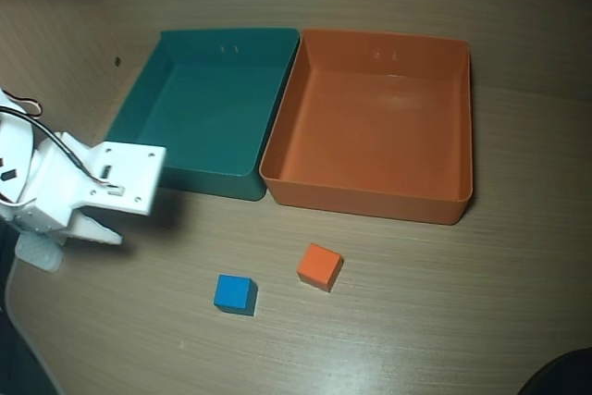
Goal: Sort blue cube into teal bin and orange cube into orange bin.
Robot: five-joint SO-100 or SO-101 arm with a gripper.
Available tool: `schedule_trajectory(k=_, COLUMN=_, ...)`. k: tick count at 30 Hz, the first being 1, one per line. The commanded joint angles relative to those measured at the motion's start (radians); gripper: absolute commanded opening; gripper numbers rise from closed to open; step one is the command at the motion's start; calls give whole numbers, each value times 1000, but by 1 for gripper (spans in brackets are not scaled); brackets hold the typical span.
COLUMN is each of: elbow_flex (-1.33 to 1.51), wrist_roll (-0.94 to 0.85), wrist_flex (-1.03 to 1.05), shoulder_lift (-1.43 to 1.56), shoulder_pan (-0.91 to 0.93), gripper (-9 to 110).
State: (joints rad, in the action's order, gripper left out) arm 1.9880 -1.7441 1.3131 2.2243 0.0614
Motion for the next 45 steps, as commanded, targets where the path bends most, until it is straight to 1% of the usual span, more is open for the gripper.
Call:
schedule_trajectory(k=1, elbow_flex=-281, wrist_roll=-5, wrist_flex=-9, shoulder_lift=-219, shoulder_pan=11, gripper=28)
schedule_trajectory(k=5, elbow_flex=-492, wrist_roll=-15, wrist_flex=-9, shoulder_lift=-445, shoulder_pan=46, gripper=28)
schedule_trajectory(k=10, elbow_flex=-709, wrist_roll=-133, wrist_flex=-8, shoulder_lift=-687, shoulder_pan=104, gripper=28)
schedule_trajectory(k=15, elbow_flex=-853, wrist_roll=-204, wrist_flex=-8, shoulder_lift=-870, shoulder_pan=149, gripper=28)
schedule_trajectory(k=18, elbow_flex=-908, wrist_roll=-206, wrist_flex=-8, shoulder_lift=-962, shoulder_pan=150, gripper=28)
schedule_trajectory(k=23, elbow_flex=-956, wrist_roll=-204, wrist_flex=-5, shoulder_lift=-1068, shoulder_pan=135, gripper=29)
schedule_trajectory(k=31, elbow_flex=-951, wrist_roll=-215, wrist_flex=-6, shoulder_lift=-1101, shoulder_pan=84, gripper=30)
schedule_trajectory(k=45, elbow_flex=-960, wrist_roll=-206, wrist_flex=-8, shoulder_lift=-1215, shoulder_pan=54, gripper=28)
